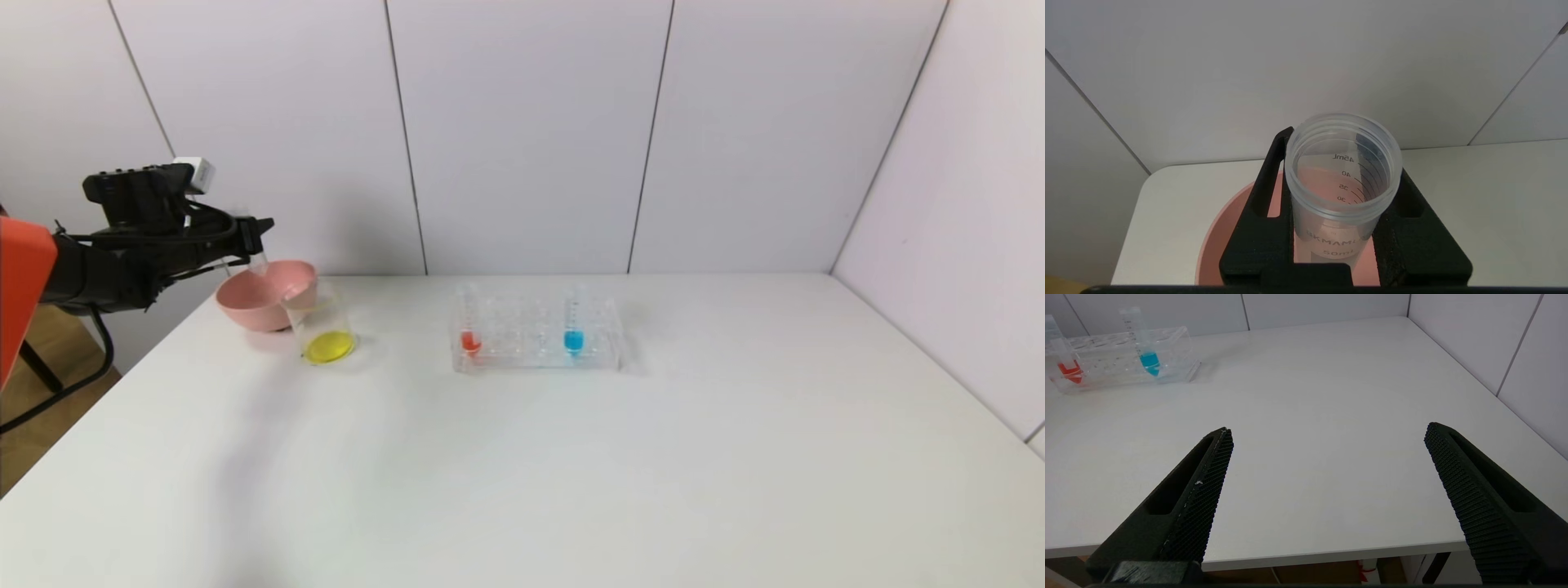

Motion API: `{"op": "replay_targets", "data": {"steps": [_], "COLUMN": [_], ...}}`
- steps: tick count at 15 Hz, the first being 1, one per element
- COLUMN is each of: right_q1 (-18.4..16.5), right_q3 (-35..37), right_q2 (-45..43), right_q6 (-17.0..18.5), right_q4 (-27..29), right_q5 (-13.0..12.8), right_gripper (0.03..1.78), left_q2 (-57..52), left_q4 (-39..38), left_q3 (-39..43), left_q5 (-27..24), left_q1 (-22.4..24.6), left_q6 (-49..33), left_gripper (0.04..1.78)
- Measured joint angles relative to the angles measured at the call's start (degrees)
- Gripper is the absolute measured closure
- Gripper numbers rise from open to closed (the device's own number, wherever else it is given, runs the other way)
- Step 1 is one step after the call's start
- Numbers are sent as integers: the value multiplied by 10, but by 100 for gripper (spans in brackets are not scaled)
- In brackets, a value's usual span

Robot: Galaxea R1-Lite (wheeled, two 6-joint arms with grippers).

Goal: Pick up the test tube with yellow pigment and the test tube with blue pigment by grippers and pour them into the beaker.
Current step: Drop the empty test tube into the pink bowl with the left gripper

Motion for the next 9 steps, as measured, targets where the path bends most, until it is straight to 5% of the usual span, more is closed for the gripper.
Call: {"op": "replay_targets", "data": {"steps": [6,9], "right_q1": [0,0], "right_q3": [0,0], "right_q2": [0,0], "right_q6": [0,0], "right_q4": [0,0], "right_q5": [0,0], "right_gripper": [10,10], "left_q2": [1,-5], "left_q4": [-8,-8], "left_q3": [19,22], "left_q5": [1,4], "left_q1": [0,0], "left_q6": [0,1], "left_gripper": [124,94]}}
